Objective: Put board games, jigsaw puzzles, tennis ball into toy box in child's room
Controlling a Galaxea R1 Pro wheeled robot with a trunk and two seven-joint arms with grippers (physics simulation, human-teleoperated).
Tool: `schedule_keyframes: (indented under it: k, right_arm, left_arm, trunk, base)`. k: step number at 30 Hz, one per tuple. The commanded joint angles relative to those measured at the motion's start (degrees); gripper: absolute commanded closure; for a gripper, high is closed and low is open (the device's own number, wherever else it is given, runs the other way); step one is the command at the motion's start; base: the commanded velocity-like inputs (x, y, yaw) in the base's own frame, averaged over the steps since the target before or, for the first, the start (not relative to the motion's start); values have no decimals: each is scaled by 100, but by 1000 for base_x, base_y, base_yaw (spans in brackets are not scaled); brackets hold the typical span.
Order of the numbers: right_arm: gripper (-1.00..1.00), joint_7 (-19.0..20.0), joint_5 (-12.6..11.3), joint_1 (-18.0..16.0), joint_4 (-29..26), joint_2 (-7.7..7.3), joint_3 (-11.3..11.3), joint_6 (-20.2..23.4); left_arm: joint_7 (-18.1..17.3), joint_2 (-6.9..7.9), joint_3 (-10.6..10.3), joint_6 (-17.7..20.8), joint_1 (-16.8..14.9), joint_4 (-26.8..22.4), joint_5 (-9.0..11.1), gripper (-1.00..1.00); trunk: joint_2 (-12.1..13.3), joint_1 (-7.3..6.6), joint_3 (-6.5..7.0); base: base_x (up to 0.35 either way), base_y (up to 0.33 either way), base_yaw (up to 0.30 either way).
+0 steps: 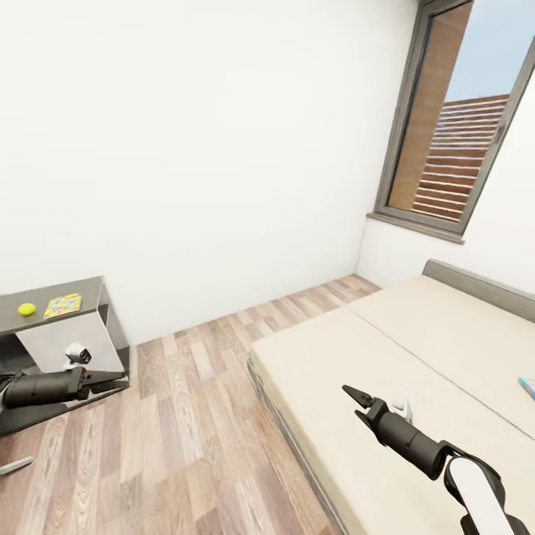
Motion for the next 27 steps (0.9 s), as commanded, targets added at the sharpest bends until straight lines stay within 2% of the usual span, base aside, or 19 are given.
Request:
schedule_keyframes:
  k: [1, 8, 19, 27]
  right_arm:
    - [-100, 33, 28, -4, -2, 1, -11, 30]
    - [-100, 30, 28, -5, -2, 2, -11, 30]
    - [-100, 30, 28, -6, -2, 4, -11, 30]
    - [-100, 30, 28, -8, -2, 3, -11, 30]
  left_arm:
    - [-20, 6, -31, 61, -11, 5, 22, -100]
    - [-20, 6, -31, 61, -11, 5, 22, -100]
    - [-20, 6, -31, 61, -11, 5, 22, -100]
    - [-20, 6, -31, 61, -11, 5, 22, -100]
  trunk:
    - [-14, 3, -13]
    - [-14, 3, -13]
    - [-14, 3, -13]
    - [-14, 3, -13]
  base:
    - [-127, 0, 284]
    - [-171, 0, 285]
    - [-38, 0, 284]
    - [-153, -34, 284]
